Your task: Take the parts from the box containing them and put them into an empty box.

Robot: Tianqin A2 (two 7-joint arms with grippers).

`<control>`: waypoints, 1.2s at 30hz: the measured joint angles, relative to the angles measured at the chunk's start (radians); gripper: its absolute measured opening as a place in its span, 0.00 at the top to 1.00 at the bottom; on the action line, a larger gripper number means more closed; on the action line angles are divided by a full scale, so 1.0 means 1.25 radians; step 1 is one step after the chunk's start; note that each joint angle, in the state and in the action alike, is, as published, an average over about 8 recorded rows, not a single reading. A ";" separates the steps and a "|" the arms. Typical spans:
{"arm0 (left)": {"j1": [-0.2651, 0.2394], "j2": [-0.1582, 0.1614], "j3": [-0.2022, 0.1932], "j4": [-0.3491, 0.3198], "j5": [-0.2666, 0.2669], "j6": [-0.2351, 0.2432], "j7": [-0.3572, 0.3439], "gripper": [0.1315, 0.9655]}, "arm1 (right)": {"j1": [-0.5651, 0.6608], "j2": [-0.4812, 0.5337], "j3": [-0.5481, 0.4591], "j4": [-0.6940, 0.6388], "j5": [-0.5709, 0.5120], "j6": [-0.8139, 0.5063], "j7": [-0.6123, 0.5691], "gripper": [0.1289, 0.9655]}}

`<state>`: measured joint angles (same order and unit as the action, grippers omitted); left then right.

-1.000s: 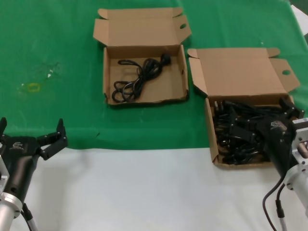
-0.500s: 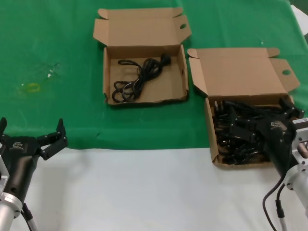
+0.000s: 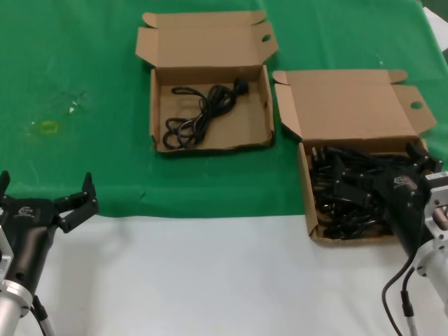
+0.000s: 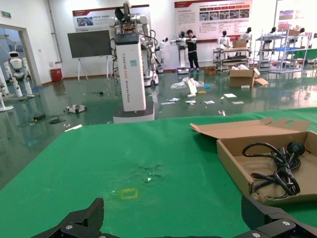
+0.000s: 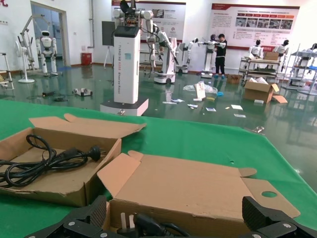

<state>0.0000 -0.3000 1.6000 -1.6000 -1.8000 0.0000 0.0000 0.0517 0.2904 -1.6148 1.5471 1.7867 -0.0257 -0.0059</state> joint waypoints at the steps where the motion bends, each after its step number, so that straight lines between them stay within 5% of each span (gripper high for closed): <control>1: 0.000 0.000 0.000 0.000 0.000 0.000 0.000 0.00 | 0.000 0.000 0.000 0.000 0.000 0.000 0.000 0.00; 36: 0.000 0.000 0.000 0.000 0.000 0.000 0.000 0.00 | 0.000 0.000 0.000 0.000 0.000 0.000 0.000 0.00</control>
<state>0.0000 -0.3000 1.6000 -1.6000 -1.8000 0.0000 0.0000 0.0517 0.2904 -1.6148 1.5471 1.7867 -0.0257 -0.0059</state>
